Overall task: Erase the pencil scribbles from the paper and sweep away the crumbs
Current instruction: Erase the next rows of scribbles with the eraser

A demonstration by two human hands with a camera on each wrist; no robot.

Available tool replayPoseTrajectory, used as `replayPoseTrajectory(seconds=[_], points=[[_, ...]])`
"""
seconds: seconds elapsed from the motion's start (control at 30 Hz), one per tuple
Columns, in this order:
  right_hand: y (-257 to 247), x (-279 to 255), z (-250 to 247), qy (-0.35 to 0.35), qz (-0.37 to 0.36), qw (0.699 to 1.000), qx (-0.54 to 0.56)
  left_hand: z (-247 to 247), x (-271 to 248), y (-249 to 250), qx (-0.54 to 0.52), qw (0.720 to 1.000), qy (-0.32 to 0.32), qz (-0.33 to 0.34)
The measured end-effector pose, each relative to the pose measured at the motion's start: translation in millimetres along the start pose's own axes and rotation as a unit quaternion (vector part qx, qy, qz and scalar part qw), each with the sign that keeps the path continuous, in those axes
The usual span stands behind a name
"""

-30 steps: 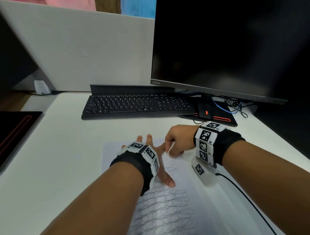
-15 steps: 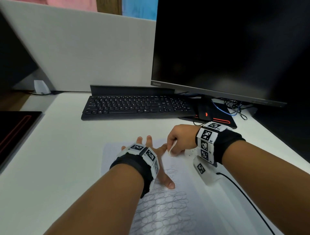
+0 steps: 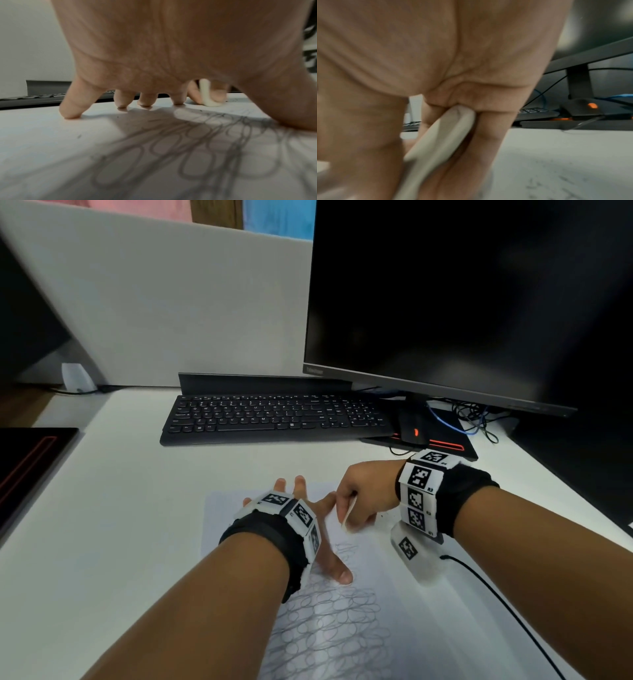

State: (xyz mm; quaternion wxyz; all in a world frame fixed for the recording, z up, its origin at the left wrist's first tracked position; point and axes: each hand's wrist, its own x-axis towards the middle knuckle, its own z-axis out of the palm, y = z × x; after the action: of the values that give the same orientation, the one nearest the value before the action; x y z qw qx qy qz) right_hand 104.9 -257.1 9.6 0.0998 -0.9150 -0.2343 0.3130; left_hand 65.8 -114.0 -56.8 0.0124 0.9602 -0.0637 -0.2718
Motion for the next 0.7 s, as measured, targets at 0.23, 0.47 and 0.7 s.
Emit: replayPoseTrajectory(seconds=[0.23,0.47,0.7], points=[[-0.6,-1.9,0.7,-0.023,0.004,1.0,0.002,-0.8,-0.8,-0.6,0.002,1.0,-0.003,-0.001],[-1.4,-2.4,1.4,-0.026,0.002,1.0,-0.013,3.6,4.7,-1.0,0.005,1.0,0.001,-0.006],[-2.2,-3.7,0.7,0.009,0.006,1.0,-0.026,5.2,6.1,-0.4,0.004,1.0,0.007,-0.006]])
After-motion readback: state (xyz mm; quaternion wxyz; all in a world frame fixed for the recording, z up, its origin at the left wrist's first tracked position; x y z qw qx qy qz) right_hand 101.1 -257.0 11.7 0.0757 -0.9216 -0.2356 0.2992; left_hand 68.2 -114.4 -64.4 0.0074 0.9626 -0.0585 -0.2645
